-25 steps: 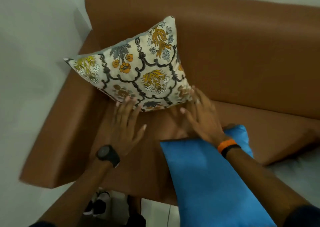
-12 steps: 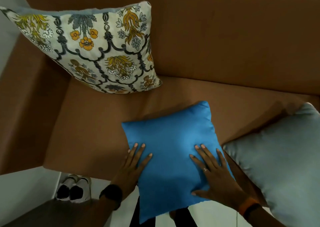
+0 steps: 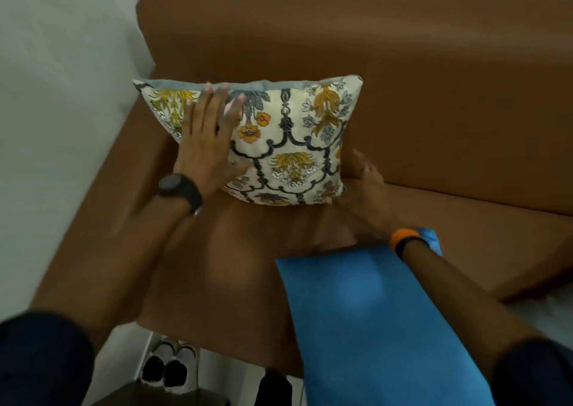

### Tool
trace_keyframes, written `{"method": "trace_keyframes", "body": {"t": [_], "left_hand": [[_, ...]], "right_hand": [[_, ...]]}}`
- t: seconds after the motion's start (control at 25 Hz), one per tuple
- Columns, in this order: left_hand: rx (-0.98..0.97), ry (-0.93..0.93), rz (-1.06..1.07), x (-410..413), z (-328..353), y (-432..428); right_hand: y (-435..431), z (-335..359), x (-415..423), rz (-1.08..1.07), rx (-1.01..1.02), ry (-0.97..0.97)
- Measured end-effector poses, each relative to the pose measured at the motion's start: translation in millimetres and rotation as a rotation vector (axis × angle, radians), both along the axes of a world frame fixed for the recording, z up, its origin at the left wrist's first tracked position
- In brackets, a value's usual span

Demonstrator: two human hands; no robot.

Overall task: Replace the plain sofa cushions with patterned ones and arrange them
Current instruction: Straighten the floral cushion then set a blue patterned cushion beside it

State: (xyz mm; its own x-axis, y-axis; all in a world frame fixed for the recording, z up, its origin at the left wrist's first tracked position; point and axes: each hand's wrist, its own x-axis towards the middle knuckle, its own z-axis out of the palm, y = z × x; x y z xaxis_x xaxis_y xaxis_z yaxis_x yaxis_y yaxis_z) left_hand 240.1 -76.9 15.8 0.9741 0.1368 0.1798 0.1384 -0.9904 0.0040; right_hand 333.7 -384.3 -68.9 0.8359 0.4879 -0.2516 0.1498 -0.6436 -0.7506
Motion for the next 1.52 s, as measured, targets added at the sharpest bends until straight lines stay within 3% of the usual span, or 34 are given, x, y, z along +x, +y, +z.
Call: {"method": "trace_keyframes", "body": {"t": [0.16, 0.32, 0.44, 0.52, 0.6, 0.68, 0.76, 0.88, 1.0, 1.12, 1.28, 1.4, 1.52], "left_hand": [[-0.128, 0.279, 0.084, 50.3, 8.8, 70.2], [-0.614, 0.046, 0.113, 31.1, 11.2, 131.8], [-0.769, -0.12, 0.171, 7.0, 24.8, 178.4], [-0.879, -0.135, 0.226, -4.6, 20.2, 194.6], [-0.98, -0.041, 0.288, -15.9, 7.5, 199.4], [-0.906, 0.069, 0.287, -27.5, -13.4, 192.4], [-0.879, 0.029, 0.283, -29.5, -30.7, 176.0], [-1.009, -0.139, 0.367, -17.9, -27.7, 160.5], [-0.978, -0.289, 0.36, -10.7, -16.3, 165.8], [-0.863, -0.273, 0.361, -17.5, -18.0, 161.9], [-0.88, -0.201, 0.321, -35.1, -38.6, 154.0], [-0.651, -0.281, 0.324, -62.6, -55.6, 142.3], [-0.478, -0.265, 0.162, -106.8, -80.8, 84.1]], "right_hand": [[56.1, -14.5, 26.7, 0.002, 0.111, 0.117], [113.9, 20.5, 21.6, -0.123, 0.245, -0.158], [153.7, 85.6, 36.8, -0.11, 0.315, -0.385], [175.7, 119.0, 50.5, -0.056, 0.349, -0.445], [195.9, 121.2, 56.8, -0.003, 0.259, -0.486], [207.2, 98.9, 50.5, 0.013, 0.1, -0.47], [209.1, 66.6, 38.4, -0.029, 0.025, -0.381], [210.4, 60.5, 37.1, -0.163, 0.144, -0.429], [213.9, 72.2, 42.2, -0.305, 0.316, -0.559], [206.7, 61.5, 31.0, -0.286, 0.279, -0.522], [193.7, 45.6, 17.4, -0.282, 0.231, -0.46], [156.9, 36.1, 3.1, -0.269, 0.287, -0.46], [70.8, 15.6, -38.8, -0.096, 0.128, -0.421]]}}
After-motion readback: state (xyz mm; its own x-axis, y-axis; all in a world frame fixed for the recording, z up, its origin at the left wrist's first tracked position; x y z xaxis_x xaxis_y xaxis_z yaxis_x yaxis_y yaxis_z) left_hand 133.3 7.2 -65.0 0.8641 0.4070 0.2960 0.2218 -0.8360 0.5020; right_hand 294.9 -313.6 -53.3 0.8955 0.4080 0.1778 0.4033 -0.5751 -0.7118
